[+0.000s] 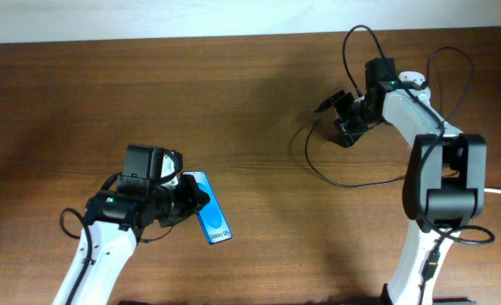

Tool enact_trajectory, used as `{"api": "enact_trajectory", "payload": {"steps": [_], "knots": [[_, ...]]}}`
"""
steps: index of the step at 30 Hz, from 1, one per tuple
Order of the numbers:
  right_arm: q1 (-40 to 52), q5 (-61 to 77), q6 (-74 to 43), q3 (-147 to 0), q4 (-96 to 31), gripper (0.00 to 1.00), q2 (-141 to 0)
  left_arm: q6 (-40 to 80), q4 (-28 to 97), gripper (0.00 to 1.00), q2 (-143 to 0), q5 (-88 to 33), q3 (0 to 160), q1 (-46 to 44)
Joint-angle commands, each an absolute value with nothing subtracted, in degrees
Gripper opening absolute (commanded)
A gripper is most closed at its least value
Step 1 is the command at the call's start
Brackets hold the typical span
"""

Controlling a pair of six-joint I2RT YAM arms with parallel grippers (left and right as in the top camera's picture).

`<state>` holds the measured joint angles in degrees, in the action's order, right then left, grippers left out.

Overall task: Plug charger to phone and switch on socket
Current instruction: 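Carry the cable plug with the right gripper toward the held phone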

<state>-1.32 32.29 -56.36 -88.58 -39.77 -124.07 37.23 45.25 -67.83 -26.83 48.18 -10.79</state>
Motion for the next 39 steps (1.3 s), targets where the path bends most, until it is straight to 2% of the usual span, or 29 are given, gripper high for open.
{"api": "enact_trajectory", "payload": {"steps": [1,4,8,10,14,18,20,21,23,26,30,32,34,39], "knots": [[0.01,35.86,-59.11,-88.16,-38.35,0.77,-127.26,36.38,45.10,0.00,-67.44,-28.27,48.47,-10.59],[1.13,37.32,-59.66,-88.16,-36.34,0.68,-128.70,36.38,45.10,0.00,-67.44,-28.10,48.47,-10.59],[1.13,36.05,-60.58,-88.16,-35.48,0.48,-128.77,36.38,45.10,0.00,-67.44,-28.10,48.47,-10.59],[1.13,34.61,-60.53,-88.16,-35.48,0.41,-128.77,36.38,45.10,0.00,-67.44,-28.12,48.47,-10.59],[1.13,32.08,-60.53,-88.16,-35.35,0.36,-128.77,36.38,45.08,0.00,-67.44,-28.12,48.47,-10.59],[1.13,32.08,-60.23,-88.16,-35.11,0.21,-128.77,36.42,45.08,0.00,-67.44,-28.18,48.47,-10.59],[1.10,32.40,-58.41,-88.16,-35.31,0.07,-128.75,36.67,45.08,0.00,-67.44,-29.63,48.47,-10.59],[1.10,32.47,-56.88,-88.16,-35.35,0.04,-128.75,36.62,44.91,0.00,-67.44,-30.50,48.47,-10.59],[1.13,32.58,-52.71,-88.18,-35.35,0.04,-128.68,36.53,43.86,0.00,-67.44,-32.32,48.47,-10.59],[1.13,32.95,-43.29,-88.18,-38.20,0.04,-127.09,32.64,39.72,0.00,-67.61,-41.65,48.47,-9.47],[1.13,34.06,-28.77,-88.18,-48.60,0.04,-121.34,29.98,34.22,0.00,-72.53,-55.44,48.47,-3.25],[1.13,38.54,-20.88,-88.18,-53.60,0.04,-118.26,29.87,28.62,0.00,-77.97,-63.81,48.47,-0.34],[1.34,43.99,-10.66,-88.18,-61.76,0.04,-114.28,30.83,15.22,0.00,-86.06,-74.61,48.47,0.71],[4.78,58.13,9.98,-88.18,-76.38,0.05,-110.61,34.74,-2.48,0.00,-90.96,-80.95,48.47,0.71]]}}
